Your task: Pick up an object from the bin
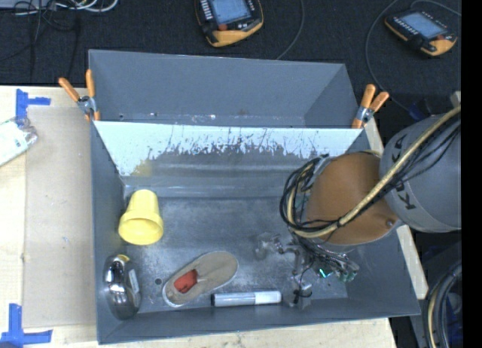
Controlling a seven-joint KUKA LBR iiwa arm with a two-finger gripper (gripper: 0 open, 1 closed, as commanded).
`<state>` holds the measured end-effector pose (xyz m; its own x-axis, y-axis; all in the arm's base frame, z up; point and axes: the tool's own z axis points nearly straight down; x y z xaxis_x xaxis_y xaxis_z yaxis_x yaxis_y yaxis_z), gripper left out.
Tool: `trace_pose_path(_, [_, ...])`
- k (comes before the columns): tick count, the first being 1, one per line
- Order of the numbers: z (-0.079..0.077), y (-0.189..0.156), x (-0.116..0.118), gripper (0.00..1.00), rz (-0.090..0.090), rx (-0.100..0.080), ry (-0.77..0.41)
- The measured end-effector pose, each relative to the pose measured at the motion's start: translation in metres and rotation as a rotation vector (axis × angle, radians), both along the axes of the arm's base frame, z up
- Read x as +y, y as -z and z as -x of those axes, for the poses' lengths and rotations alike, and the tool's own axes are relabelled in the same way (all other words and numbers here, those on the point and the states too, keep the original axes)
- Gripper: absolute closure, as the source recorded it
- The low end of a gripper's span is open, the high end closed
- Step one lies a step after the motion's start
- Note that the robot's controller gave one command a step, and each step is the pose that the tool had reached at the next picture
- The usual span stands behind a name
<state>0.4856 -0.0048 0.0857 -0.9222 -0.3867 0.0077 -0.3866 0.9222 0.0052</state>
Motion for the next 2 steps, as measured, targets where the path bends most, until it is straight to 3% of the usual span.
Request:
trace_pose_path(1, [-0.024, -0.018, 0.062, 0.00, -0.005, -0.002, -0.250])
trace_pose_path(2, [-0.039, 0.018, 0.181, 0.00, -0.009, 0.000, -0.269])
